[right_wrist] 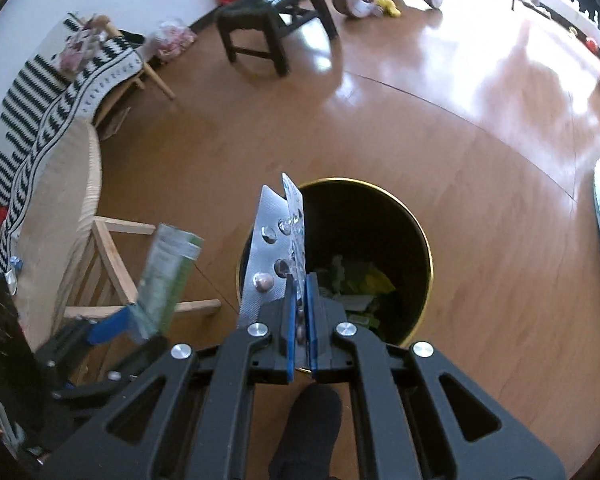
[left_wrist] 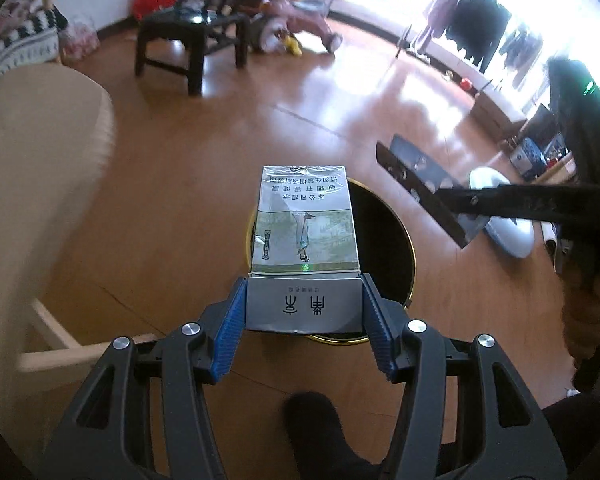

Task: Collect trash
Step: 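Carry both items to the black bin and open both tools to drop them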

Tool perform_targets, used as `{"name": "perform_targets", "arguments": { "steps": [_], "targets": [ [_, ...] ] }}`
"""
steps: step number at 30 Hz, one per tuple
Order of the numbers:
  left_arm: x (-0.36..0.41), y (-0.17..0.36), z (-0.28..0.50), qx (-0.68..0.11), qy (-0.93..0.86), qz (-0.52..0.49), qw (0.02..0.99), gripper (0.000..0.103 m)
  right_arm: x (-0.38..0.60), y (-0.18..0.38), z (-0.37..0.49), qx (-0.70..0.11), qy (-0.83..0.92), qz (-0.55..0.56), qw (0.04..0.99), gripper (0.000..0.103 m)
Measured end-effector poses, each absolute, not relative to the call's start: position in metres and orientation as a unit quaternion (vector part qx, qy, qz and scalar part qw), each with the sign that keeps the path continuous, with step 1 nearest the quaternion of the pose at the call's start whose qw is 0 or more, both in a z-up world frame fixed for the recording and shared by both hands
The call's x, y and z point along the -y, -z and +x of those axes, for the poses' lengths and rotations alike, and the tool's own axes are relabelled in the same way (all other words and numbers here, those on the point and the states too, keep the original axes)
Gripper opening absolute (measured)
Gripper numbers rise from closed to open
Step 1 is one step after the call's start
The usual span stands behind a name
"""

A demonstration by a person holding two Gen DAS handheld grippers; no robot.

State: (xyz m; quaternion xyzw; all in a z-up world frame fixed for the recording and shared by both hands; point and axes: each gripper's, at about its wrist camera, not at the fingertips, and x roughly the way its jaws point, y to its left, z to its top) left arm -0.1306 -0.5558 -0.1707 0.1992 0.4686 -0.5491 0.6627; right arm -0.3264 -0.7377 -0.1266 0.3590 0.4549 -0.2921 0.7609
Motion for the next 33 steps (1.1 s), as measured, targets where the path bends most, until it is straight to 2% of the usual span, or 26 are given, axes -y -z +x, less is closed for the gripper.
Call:
{"name": "perform_targets", "arguments": {
  "steps": [18,21,22,23,24,25,26,33],
  "targets": [
    [0.579,0.188,-0.144,-0.478,0.561,0.195,0.647,0.055,0.749,0.126,-0.319,-0.453,0.312,0.368,0.750,0.006],
    [0.584,0.192,-0.143,-0.482,0.557,0.194,0.648,0.064,0.751,0.126,-0.322,-0.452,0.321,0.373,0.744,0.008],
    [0.584,0.193,-0.142,-0.483,0.555,0.192,0.649,0.069,0.751,0.125,-0.322,-0.450,0.323,0.375,0.743,0.010],
    [0.583,0.193,-0.141,-0.483,0.554,0.191,0.651,0.070,0.751,0.125,-0.323,-0.449,0.324,0.376,0.743,0.024],
    [0.582,0.192,-0.140,-0.482,0.554,0.190,0.651,0.070,0.749,0.123,-0.322,-0.447,0.325,0.375,0.744,0.048],
    [0.581,0.190,-0.139,-0.481,0.553,0.191,0.653,0.073,0.747,0.119,-0.320,-0.443,0.328,0.370,0.748,0.060],
    [0.580,0.188,-0.138,-0.478,0.551,0.191,0.656,0.075,0.747,0.117,-0.319,-0.440,0.330,0.366,0.751,0.068],
    [0.548,0.151,-0.126,-0.459,0.548,0.167,0.679,0.086,0.724,0.089,-0.293,-0.425,0.326,0.332,0.776,0.068]
  ]
}}
